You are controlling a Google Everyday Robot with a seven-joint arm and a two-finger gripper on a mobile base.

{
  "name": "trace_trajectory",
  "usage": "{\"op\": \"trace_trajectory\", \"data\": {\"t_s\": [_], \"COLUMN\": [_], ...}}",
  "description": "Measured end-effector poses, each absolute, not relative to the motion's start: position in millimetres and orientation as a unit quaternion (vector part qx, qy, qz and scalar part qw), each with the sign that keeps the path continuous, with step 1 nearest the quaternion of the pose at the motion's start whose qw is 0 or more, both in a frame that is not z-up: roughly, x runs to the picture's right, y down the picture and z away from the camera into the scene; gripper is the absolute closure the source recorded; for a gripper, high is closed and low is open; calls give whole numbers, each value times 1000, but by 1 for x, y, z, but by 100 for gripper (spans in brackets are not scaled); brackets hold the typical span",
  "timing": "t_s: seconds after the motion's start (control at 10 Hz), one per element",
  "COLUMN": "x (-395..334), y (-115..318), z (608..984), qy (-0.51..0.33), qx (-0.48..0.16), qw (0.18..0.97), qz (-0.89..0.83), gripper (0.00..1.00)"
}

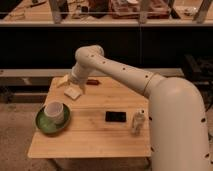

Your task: Knock the bottle over

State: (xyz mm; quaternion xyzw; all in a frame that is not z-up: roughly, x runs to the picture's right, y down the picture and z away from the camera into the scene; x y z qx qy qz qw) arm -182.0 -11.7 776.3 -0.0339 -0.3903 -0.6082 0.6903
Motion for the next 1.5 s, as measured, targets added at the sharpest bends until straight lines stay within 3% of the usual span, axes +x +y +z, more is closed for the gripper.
{"op": "trace_trajectory", "data": {"t_s": [1.3, 1.5], "x": [-182, -181], "y": [-12, -13], "z": [776, 774], "qy": [-390, -390], "qx": [-34, -33], "qw": [690, 690], "qz": [-608, -609], "gripper": [20, 28]}}
